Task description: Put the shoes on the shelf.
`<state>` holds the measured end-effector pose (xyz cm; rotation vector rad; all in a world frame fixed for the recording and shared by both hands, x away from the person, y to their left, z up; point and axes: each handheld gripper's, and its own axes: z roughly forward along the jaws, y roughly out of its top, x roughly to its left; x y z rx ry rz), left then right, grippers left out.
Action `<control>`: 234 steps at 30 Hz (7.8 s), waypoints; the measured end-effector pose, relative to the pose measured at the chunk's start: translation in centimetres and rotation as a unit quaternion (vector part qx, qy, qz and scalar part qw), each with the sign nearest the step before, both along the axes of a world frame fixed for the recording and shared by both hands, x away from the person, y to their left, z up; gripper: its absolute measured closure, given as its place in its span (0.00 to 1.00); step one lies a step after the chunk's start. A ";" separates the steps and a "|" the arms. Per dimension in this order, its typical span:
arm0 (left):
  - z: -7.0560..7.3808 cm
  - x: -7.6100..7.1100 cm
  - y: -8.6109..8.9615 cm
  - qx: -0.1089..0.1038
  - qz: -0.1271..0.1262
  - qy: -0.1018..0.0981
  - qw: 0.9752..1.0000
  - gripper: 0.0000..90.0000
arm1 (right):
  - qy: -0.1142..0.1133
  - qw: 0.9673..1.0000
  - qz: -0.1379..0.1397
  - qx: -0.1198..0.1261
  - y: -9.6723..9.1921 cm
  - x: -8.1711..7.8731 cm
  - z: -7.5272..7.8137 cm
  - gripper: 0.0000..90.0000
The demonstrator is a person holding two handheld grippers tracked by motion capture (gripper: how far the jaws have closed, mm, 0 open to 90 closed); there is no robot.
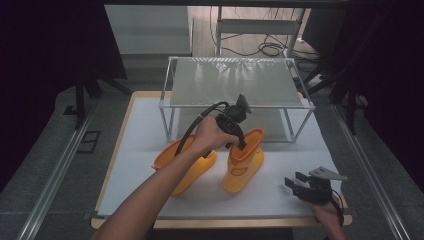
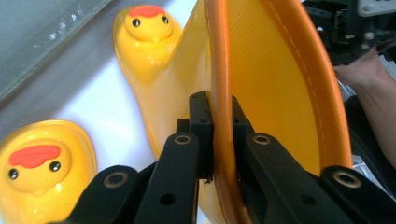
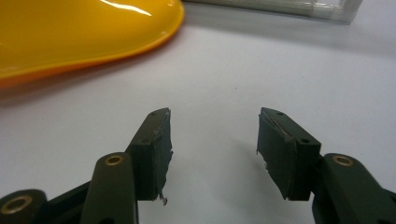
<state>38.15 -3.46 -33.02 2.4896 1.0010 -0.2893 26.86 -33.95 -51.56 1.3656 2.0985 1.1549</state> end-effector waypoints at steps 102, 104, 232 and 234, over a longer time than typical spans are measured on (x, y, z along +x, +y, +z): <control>-1.2 -5.0 12.9 0.017 0.010 -0.036 0.999 0.43 | 0.007 1.000 0.004 -0.005 0.4 0.1 -0.3 0.48; -1.3 -5.0 12.8 0.018 0.012 -0.036 0.999 0.46 | 0.007 1.000 0.004 -0.005 0.4 0.1 -0.3 0.48; 20.1 4.0 1.8 -0.142 0.051 -0.081 0.985 0.91 | 0.010 0.998 -0.056 0.024 -1.8 0.4 0.0 0.50; 20.2 4.4 1.9 -0.141 0.056 -0.081 0.985 0.91 | 0.010 0.998 -0.056 0.024 -1.8 0.4 -0.1 0.50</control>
